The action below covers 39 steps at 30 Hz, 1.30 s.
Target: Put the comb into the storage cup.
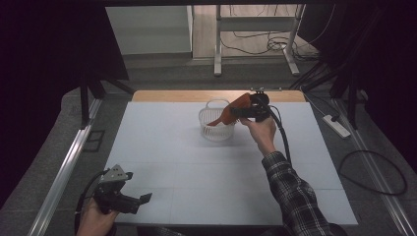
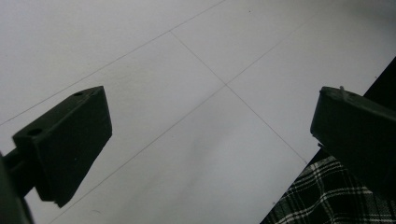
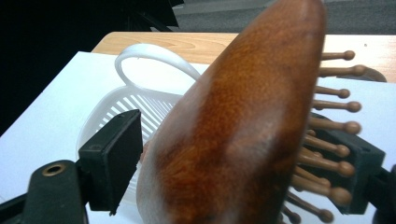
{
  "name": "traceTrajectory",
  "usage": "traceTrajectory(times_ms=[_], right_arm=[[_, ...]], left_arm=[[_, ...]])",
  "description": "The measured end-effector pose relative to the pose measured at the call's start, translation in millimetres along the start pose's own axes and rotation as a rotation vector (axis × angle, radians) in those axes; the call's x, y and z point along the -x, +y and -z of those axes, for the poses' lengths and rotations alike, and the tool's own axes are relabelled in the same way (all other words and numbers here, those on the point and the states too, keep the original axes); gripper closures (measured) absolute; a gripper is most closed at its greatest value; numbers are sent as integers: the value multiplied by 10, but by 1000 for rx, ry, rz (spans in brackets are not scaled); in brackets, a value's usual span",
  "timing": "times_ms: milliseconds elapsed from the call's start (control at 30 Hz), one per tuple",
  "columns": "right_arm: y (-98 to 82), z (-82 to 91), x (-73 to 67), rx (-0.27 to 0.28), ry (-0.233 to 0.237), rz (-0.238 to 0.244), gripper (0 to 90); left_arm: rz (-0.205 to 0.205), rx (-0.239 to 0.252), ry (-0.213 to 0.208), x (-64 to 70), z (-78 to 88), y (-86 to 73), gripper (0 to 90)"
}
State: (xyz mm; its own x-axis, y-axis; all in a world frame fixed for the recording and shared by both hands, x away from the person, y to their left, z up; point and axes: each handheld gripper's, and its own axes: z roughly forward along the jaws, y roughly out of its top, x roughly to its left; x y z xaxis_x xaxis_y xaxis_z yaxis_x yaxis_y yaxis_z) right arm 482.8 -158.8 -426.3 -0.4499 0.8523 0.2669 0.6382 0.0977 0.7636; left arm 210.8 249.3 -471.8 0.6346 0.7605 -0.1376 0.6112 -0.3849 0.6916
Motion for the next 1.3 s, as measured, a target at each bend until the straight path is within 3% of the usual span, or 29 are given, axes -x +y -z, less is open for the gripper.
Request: traceTrajectory(times_ms=[533, 1300], right_arm=[[27, 82, 1, -19, 5, 43, 131], [27, 199, -58, -68, 26, 181, 21]], left_arm=[[-2, -2, 1, 2, -2, 2, 0], [30, 28, 23, -16, 34, -13, 0]])
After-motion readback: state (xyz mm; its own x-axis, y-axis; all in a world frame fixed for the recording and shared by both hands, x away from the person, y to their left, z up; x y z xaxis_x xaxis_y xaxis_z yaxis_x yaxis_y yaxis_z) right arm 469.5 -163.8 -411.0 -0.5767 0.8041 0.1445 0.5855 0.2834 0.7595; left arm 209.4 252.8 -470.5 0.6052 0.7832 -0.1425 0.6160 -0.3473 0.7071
